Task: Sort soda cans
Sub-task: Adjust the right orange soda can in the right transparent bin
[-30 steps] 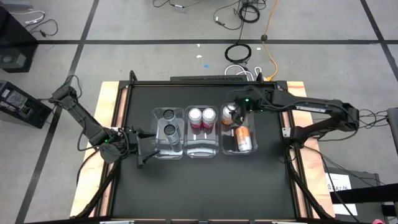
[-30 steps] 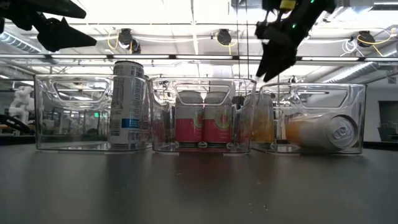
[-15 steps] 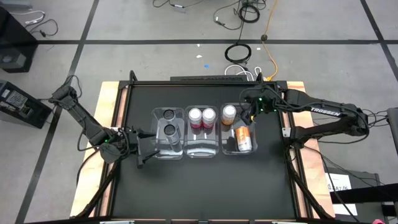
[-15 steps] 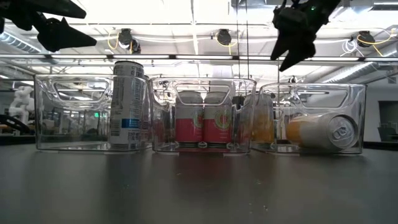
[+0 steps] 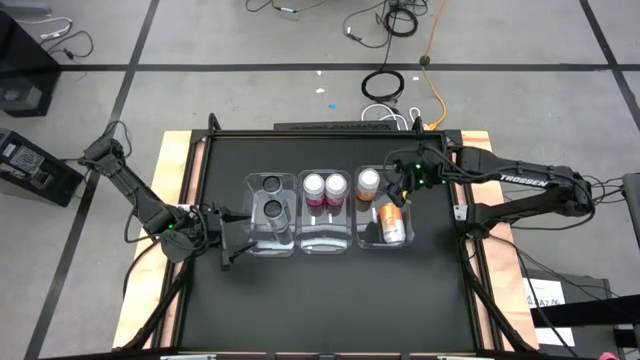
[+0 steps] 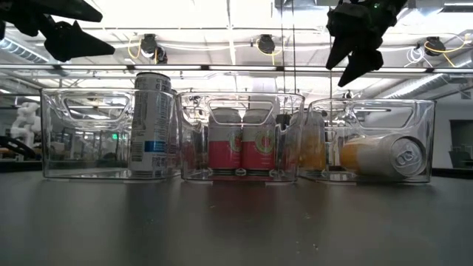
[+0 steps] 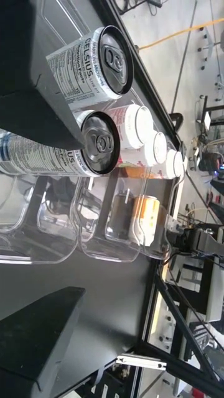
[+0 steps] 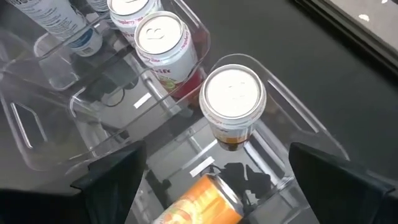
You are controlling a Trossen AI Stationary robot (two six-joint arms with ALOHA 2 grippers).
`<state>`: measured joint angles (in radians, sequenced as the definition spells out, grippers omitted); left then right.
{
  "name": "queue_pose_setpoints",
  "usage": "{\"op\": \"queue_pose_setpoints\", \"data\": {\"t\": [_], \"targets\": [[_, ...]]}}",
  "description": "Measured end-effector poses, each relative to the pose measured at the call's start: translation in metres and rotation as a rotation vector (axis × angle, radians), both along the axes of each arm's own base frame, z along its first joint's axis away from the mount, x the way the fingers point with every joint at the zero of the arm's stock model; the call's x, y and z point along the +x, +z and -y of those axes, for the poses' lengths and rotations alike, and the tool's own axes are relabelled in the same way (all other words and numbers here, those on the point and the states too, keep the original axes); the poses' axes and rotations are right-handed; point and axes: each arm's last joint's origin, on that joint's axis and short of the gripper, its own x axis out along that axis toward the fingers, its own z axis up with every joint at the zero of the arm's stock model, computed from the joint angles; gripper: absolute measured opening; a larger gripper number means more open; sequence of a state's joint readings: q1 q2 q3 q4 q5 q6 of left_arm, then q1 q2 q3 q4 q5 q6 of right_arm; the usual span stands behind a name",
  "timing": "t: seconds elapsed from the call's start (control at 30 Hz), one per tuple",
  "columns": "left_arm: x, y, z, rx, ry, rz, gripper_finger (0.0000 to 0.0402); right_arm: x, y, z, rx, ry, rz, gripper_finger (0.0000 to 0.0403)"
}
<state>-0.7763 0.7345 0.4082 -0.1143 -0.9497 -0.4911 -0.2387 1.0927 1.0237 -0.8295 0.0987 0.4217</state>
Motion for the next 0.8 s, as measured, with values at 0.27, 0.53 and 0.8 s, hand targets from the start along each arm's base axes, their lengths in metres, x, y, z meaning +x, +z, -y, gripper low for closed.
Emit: {"op": "queue_pose_setpoints", "data": {"t": [0.27, 0.53, 0.8], "targets": [[0.0, -0.001, 0.0, 0.042, -0.009, -0.016, 0.0386, 0.002, 0.0, -0.01, 0.058, -0.069, 0.028, 0.0387], [0.0, -0.002, -0.002, 0.11, -0.002, -0.04, 0.0386, 0.005, 0.001, -0.027, 0.076, -0.171, 0.065, 0.0387], [0.001, -0.002, -0.005, 0.112, 0.018, -0.041, 0.0386, 0.008, 0.002, -0.045, 0.107, -0.195, 0.121, 0.0387]]}}
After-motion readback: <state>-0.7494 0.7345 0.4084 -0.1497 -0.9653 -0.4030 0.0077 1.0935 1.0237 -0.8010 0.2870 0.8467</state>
